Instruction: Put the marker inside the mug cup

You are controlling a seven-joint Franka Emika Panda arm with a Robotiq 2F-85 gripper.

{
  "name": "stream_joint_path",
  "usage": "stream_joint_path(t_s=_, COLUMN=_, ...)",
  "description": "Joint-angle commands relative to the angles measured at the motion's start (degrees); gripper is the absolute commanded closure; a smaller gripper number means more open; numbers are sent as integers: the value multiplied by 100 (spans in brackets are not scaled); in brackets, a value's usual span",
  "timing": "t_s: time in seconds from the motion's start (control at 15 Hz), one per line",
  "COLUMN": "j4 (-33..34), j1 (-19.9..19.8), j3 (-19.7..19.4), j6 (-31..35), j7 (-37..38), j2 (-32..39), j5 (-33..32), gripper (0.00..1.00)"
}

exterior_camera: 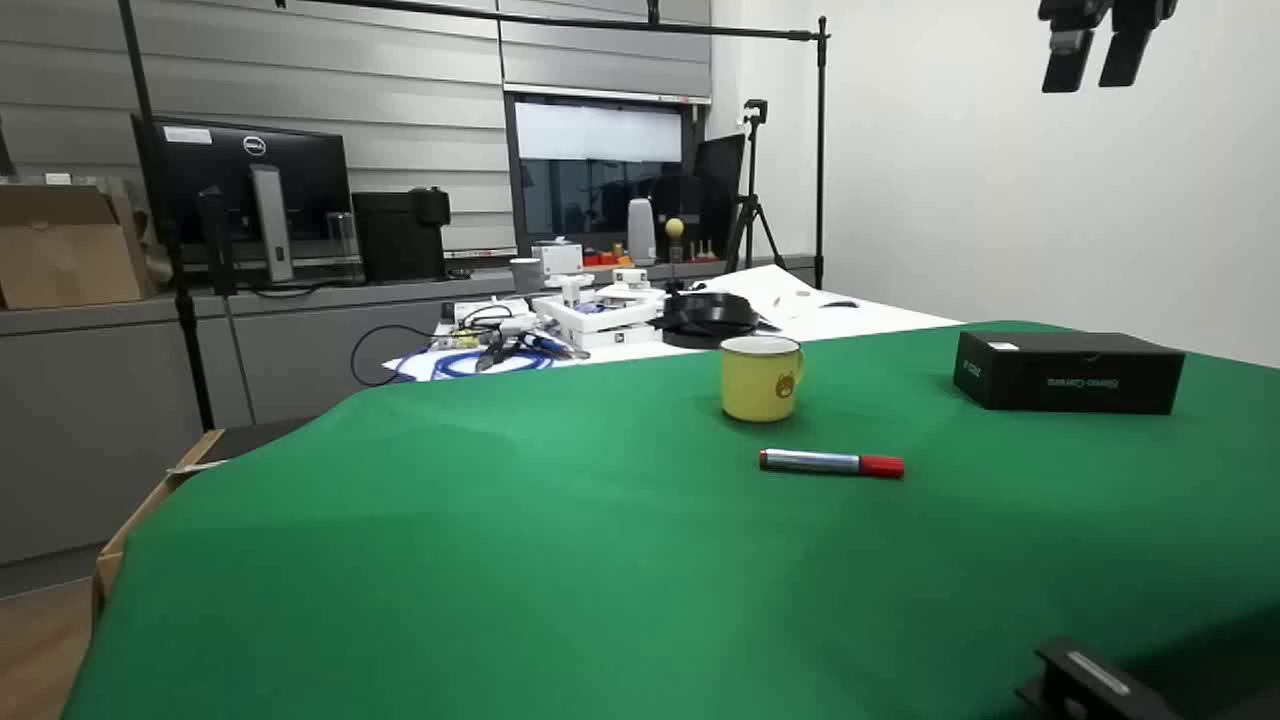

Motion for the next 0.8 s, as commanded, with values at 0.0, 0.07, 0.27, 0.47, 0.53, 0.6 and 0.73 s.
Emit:
stream_joint_path(t_s=0.0, j4=11, j1=25, j3=-23, j6=-22, j7=14, j2=-2, j5=-16, gripper=0)
stream_joint_path(t_s=0.07, j4=11, j1=25, j3=-23, j6=-22, j7=14, j2=-2, j5=-16, gripper=0)
stream_joint_path(t_s=0.27, j4=11, j1=25, j3=-23, j6=-22, j7=13, j2=-2, j5=-16, gripper=0)
stream_joint_path(t_s=0.47, j4=11, j1=25, j3=-23, j6=-22, j7=13, j2=-2, j5=-16, gripper=0)
stream_joint_path(t_s=0.53, j4=11, j1=26, j3=-23, j6=-22, j7=13, j2=-2, j5=-16, gripper=0)
stream_joint_path(t_s=0.6, j4=44, j1=124, j3=-50, j6=60, j7=-207, j2=90, j5=-41, gripper=0)
stream_joint_path(t_s=0.73, j4=95, j1=346, j3=-84, j6=285, j7=-765, j2=331, j5=-125, gripper=0)
